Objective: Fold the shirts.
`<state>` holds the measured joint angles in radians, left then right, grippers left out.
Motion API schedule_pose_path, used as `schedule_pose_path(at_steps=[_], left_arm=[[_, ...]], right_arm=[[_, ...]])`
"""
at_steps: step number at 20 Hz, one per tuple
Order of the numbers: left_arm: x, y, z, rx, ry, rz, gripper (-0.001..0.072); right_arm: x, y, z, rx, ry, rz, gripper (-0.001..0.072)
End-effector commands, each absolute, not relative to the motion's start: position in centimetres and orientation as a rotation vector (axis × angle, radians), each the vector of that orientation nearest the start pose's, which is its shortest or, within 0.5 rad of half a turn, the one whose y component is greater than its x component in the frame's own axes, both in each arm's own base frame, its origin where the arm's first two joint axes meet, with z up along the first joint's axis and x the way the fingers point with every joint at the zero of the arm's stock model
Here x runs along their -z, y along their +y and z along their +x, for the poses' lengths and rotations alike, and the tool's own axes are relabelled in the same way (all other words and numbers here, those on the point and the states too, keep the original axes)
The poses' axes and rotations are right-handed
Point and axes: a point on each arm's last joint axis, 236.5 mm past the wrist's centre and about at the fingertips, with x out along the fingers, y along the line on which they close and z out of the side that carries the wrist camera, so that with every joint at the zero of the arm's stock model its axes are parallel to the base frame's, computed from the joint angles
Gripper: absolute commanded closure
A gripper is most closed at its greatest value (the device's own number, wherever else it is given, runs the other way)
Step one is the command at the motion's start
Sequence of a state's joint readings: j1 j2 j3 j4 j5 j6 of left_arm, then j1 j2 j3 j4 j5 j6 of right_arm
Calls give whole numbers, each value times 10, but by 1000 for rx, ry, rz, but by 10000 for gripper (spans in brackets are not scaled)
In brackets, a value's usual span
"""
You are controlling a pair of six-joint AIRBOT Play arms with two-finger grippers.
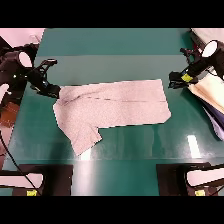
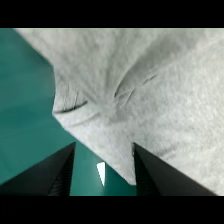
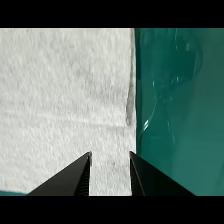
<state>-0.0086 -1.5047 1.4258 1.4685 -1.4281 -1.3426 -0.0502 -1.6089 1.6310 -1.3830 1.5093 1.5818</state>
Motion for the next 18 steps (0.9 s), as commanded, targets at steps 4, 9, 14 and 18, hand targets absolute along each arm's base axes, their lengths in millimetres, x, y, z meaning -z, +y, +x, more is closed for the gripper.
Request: schedule_pose_path(at_steps=[4, 9, 14, 18], left_arm=[[1, -53, 320, 187, 1401, -202, 277], [50, -84, 214, 114, 1418, -507, 277], [74, -101, 194, 75, 1391, -689, 277], [77, -105, 212, 55, 1298, -789, 278]], right_arm=[[-61, 25, 404, -155, 1433, 130, 421], [-88, 25, 416, -147, 1308, 124, 421], [-89, 25, 415, -148, 1306, 124, 421], [-89, 25, 411, -151, 1322, 124, 422]])
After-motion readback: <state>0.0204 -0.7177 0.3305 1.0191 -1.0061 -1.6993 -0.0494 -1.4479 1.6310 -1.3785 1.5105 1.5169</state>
